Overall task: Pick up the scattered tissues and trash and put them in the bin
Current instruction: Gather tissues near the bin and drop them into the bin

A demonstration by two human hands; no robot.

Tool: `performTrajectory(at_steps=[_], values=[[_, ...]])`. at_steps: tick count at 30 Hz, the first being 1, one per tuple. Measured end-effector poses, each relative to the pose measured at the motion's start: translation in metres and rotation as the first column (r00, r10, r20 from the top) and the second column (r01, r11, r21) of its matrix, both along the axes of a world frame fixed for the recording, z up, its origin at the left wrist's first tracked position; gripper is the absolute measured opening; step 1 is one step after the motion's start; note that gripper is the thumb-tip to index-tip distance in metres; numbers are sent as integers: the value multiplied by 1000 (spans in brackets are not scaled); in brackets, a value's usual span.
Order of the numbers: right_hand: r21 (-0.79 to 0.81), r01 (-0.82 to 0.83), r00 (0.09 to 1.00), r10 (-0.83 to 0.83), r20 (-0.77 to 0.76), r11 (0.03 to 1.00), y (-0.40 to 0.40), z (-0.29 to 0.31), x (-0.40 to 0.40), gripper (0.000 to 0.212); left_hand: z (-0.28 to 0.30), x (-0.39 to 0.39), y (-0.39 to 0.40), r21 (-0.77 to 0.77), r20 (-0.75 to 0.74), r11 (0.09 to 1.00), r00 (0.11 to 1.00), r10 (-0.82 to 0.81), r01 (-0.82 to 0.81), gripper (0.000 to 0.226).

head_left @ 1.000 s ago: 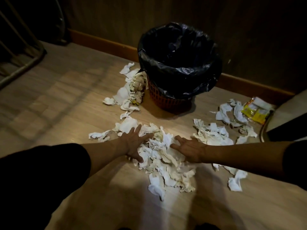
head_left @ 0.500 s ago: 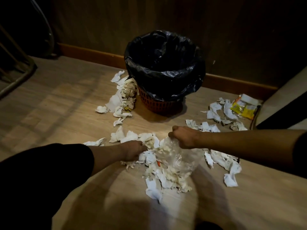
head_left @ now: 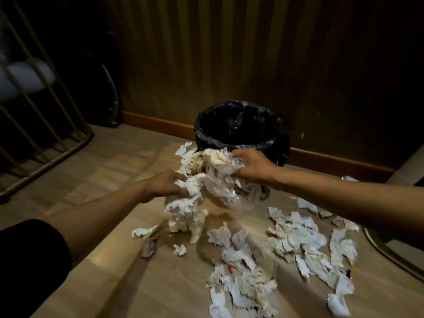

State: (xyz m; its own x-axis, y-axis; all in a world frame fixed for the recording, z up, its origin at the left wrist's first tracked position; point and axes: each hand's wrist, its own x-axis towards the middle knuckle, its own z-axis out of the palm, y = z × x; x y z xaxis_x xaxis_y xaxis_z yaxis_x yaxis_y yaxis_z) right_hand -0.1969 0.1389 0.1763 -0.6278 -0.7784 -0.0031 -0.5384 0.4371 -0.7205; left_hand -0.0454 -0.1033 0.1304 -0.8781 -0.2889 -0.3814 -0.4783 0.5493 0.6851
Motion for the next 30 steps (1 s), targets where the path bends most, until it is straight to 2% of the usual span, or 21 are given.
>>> performTrajectory(at_steps=[2, 4, 7, 10, 14, 16, 19, 22, 24, 26, 30], values=[[-66, 44, 998, -42, 36, 997, -11, 23, -7, 27, 24, 4, 2, 80, -127, 994, 988, 90, -80, 34], [-123, 156, 986, -147, 81, 980, -20, 41, -21, 32, 46, -1, 6, 131, -264, 974, 940, 216, -187, 34], [-201, 335, 926, -282, 253, 920, -27, 51, -51, 31, 77, -24, 10, 210, -405, 945, 857, 318, -252, 38], [-230, 501, 818, -370, 442, 834, -31, 53, -79, 28, 106, -59, 18, 276, -464, 910, 786, 409, -310, 72], [-238, 713, 615, -426, 663, 659, -34, 54, -104, 46, 140, -117, 39, 343, -514, 867, 701, 495, -362, 79], [-239, 761, 557, -416, 719, 603, -33, 60, -111, 48, 150, -142, 52, 328, -545, 864, 671, 503, -382, 79], [-222, 722, 581, -400, 709, 655, -25, 68, -120, 49, 145, -171, 69, 293, -543, 869, 678, 495, -400, 68], [-221, 670, 599, -341, 724, 709, -16, 68, -132, 45, 124, -187, 78, 163, -463, 896, 770, 438, -412, 65], [-203, 636, 598, -309, 740, 745, -10, 60, -139, 52, 109, -188, 78, 81, -382, 925, 845, 374, -372, 65], [-182, 605, 615, -309, 726, 775, -7, 49, -144, 55, 96, -184, 73, 9, -361, 946, 881, 306, -325, 58], [-186, 596, 667, -352, 657, 781, -1, 42, -141, 11, 73, -169, 48, -7, -453, 941, 840, 298, -338, 20]])
